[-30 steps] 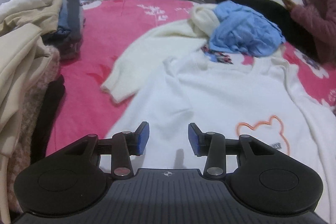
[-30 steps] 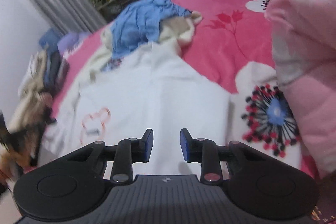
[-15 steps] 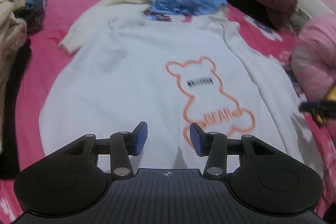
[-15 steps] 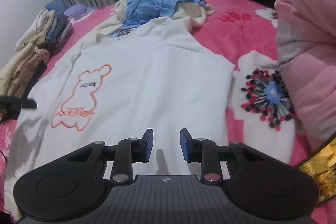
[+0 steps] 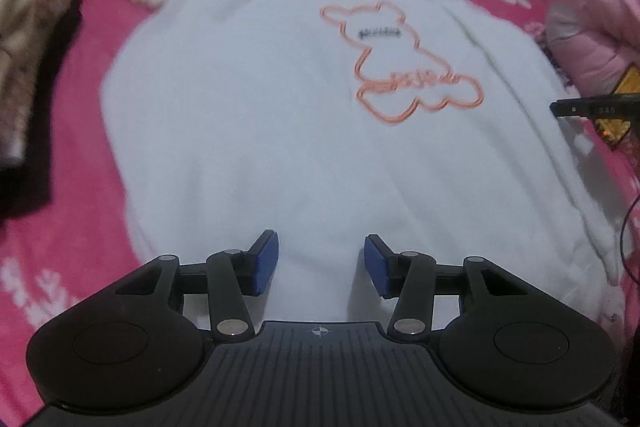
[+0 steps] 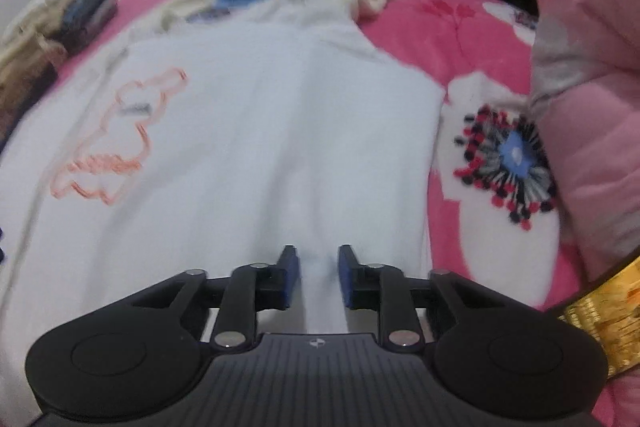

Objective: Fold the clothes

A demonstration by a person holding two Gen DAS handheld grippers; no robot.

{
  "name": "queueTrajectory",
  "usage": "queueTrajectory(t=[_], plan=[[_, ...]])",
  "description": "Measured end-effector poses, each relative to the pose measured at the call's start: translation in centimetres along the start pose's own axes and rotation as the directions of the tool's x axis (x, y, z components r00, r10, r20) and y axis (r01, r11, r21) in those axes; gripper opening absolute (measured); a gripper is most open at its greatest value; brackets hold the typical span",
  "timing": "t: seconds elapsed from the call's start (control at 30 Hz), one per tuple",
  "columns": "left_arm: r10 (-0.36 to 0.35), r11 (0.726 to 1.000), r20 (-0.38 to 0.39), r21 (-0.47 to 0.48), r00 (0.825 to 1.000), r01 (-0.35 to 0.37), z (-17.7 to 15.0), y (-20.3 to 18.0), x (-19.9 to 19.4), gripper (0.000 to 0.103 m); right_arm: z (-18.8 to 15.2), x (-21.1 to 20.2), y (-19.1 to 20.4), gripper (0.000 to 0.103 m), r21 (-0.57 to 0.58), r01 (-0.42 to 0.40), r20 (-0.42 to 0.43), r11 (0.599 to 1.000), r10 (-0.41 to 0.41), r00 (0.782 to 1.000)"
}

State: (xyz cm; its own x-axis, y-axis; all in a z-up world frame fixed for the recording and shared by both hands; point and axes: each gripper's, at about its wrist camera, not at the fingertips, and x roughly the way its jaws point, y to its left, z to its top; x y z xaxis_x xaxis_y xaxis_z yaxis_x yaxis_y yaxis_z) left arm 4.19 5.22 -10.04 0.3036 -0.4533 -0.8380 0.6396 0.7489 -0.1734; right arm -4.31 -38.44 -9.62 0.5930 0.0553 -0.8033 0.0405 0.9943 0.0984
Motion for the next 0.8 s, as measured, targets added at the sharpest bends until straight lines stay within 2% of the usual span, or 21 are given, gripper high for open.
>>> queueTrajectory(t=[0.1, 0.17, 0.2, 0.27, 0.37, 0.47, 0.53, 0.63, 0.67, 0.73, 0.8], plan=[[-0.044, 0.999, 0.043, 0.030, 0.998, 0.042, -0.8, -0.6, -2.8, 0.049, -1.0, -2.8, 0.9, 0.022, -0.066, -0.076, 0.006, 0.995, 0.077, 0.997], [-0.091, 0.994, 0.000, 0.060, 0.996, 0.090, -2.2, -1.1, -3.0, 0.049, -2.2, -3.4, 1.7, 0.022, -0.097, -0.111, -0.026, 0.989, 0.109, 0.994], [-0.107, 0.991, -0.027, 0.076, 0.994, 0.108, -3.1, -1.4, -2.7, 0.049, -3.0, -3.0, 2.0, 0.022, -0.107, -0.111, -0.052, 0.988, 0.106, 0.993], [-0.104, 0.993, -0.096, 0.049, 0.990, 0.109, -4.8, -1.6, -0.5, 0.049, -4.3, -1.4, 2.2, 0.022, -0.112, -0.093, -0.101, 0.989, 0.082, 0.992], [-0.094, 0.995, -0.068, 0.039, 0.993, 0.097, -6.1, -2.0, 0.7, 0.054, -5.6, 0.2, 2.2, 0.022, -0.111, -0.084, -0.117, 0.990, 0.071, 0.991], [-0.103, 0.995, -0.064, -0.002, 0.993, 0.103, -5.9, -1.7, -0.4, 0.054, -4.6, -1.2, 1.7, 0.022, -0.092, -0.107, -0.136, 0.990, 0.094, 0.986], [-0.116, 0.993, -0.063, -0.019, 0.991, 0.115, -6.0, -1.4, -1.5, 0.053, -4.5, -3.0, 1.7, 0.022, -0.119, -0.148, -0.122, 0.982, 0.134, 0.983], [-0.179, 0.983, -0.106, 0.029, 0.978, 0.183, -7.2, -1.9, -2.5, 0.054, -5.7, -4.7, 2.5, 0.022, -0.190, -0.225, -0.135, 0.956, 0.202, 0.970], [-0.180, 0.981, -0.135, 0.048, 0.974, 0.188, -7.7, -2.2, -2.0, 0.054, -6.4, -4.4, 2.9, 0.022, -0.203, -0.234, -0.156, 0.951, 0.205, 0.966], [-0.166, 0.980, -0.170, 0.083, 0.971, 0.182, -8.5, -2.6, -1.1, 0.055, -8.2, -2.3, 3.4, 0.022, -0.217, -0.204, -0.242, 0.955, 0.150, 0.959], [-0.158, 0.978, -0.177, 0.105, 0.971, 0.178, -8.3, -2.9, -1.1, 0.057, -9.4, -1.5, 3.4, 0.022, -0.213, -0.185, -0.222, 0.959, 0.137, 0.966]])
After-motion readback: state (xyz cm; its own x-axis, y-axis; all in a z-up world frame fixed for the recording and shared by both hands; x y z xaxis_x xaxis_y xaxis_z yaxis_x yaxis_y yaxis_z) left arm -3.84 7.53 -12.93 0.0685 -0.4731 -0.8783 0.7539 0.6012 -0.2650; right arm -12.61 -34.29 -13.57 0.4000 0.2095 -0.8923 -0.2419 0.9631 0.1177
